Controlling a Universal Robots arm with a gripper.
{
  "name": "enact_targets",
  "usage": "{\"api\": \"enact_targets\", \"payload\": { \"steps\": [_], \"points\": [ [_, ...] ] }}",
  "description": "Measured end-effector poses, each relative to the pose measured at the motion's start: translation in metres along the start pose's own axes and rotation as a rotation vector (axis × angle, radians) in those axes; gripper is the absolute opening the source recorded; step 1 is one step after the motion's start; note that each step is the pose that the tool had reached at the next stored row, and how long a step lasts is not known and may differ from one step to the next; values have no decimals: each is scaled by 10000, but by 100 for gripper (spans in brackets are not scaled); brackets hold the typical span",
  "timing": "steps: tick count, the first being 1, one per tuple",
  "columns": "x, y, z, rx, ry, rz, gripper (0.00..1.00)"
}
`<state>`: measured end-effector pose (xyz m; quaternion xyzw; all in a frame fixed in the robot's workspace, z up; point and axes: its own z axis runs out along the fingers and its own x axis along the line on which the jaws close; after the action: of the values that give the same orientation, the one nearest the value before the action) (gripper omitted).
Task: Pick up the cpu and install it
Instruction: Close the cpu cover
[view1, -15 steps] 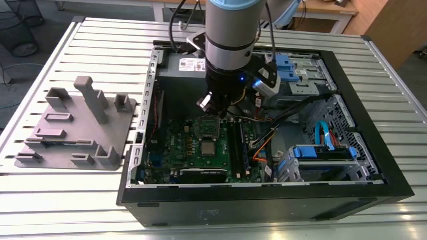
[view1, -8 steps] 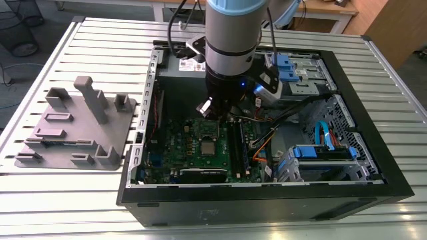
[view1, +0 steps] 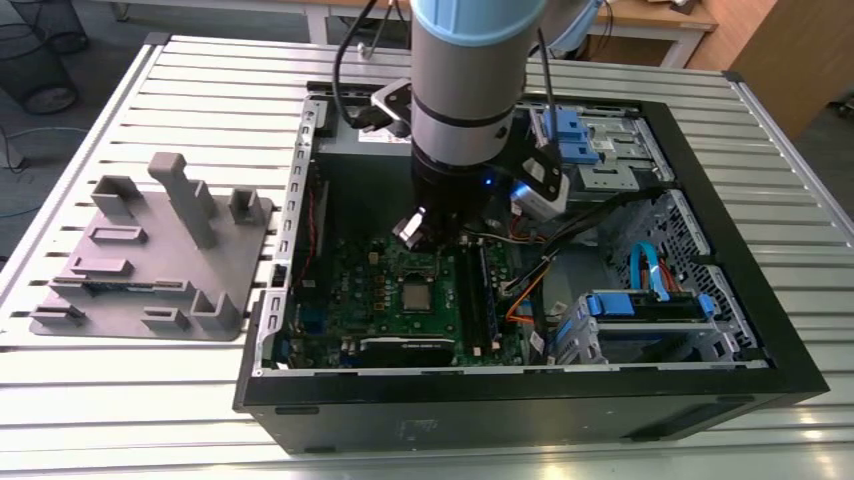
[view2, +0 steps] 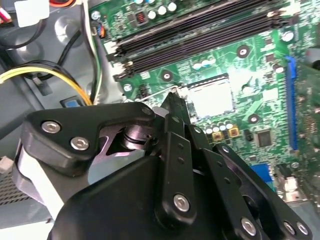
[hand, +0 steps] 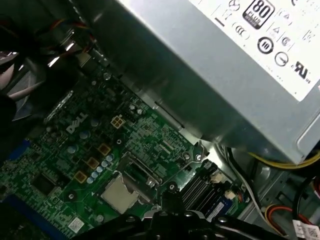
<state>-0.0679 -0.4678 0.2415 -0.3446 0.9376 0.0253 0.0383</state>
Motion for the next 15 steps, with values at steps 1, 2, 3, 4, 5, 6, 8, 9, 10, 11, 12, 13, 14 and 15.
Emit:
{"api": "enact_targets", "payload": {
  "steps": [1, 2, 3, 4, 5, 6, 8, 9, 10, 11, 12, 13, 14, 15],
  "points": [
    [14, -16, -1, -1, -1, -2, 11],
    [27, -31, -3, 0, 0, -3, 11],
    [41, -47, -4, 0, 0, -4, 11],
    [53, -61, -5, 0, 0, -6, 11],
    [60, -69, -7, 4, 4, -7, 11],
    [61, -69, -7, 12, 10, -6, 11],
    [61, -70, -5, 30, 26, -8, 11],
    [61, -71, -5, 42, 37, -10, 11],
    [61, -70, -3, 54, 46, -11, 11],
    [58, -65, -2, 69, 59, -10, 11],
    [52, -58, 0, 79, 68, -11, 11],
    [46, -51, 2, 81, 71, -12, 11],
    [43, -50, 2, 81, 69, -12, 11],
    [43, -50, 2, 82, 70, -13, 11]
  ]
}}
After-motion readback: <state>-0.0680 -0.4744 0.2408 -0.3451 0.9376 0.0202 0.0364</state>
